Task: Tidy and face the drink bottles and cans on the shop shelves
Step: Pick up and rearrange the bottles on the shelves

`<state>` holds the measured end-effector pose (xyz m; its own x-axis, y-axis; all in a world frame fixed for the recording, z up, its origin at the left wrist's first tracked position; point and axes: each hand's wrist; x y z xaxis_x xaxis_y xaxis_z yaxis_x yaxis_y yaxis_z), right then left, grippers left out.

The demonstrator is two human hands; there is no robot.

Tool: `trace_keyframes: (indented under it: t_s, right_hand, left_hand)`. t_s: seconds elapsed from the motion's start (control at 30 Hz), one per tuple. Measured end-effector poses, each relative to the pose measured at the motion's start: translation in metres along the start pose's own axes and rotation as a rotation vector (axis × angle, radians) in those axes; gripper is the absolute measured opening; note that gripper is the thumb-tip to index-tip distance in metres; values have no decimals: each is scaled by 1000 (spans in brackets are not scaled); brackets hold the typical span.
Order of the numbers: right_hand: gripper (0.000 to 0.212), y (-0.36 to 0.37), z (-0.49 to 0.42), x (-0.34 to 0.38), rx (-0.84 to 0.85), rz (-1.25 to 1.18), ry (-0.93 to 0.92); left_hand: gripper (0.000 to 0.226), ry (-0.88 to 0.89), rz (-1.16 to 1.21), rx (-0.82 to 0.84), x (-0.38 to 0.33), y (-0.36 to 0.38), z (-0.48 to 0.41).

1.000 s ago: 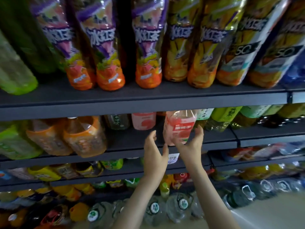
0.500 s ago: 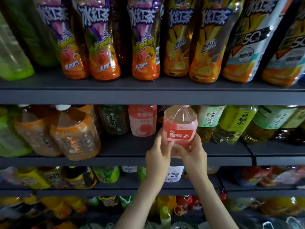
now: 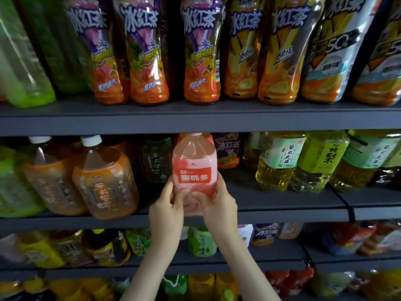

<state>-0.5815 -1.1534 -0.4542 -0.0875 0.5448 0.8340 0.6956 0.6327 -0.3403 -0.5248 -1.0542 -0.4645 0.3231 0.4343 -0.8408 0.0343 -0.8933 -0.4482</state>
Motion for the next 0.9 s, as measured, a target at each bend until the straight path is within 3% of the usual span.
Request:
trace_keyframes:
  t_s: [0.47, 0.63, 0.73, 0.9]
  right_hand:
    - [59, 10, -3, 7, -2, -111, 114]
    - [63, 6, 31, 17, -136, -25, 133]
    - [56, 9, 49, 43, -179, -21, 98]
    - [42, 39, 73, 104, 4, -95, 95]
  left_hand:
    - [43, -169, 39, 52, -13, 10, -5]
    - [66, -215, 22, 76, -21, -6, 24]
    - [63, -314, 23, 45, -26, -36, 42]
    - [50, -366, 2, -35, -15, -111, 32]
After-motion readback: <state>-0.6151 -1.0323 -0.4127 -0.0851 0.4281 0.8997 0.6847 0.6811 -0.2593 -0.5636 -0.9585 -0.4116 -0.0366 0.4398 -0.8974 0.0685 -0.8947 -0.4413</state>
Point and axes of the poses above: each hand's wrist, its own z-axis away from the middle knuckle, its own y-axis out of the palm, x = y × z, and after that the axes turned 13 degrees about -y, right-handed
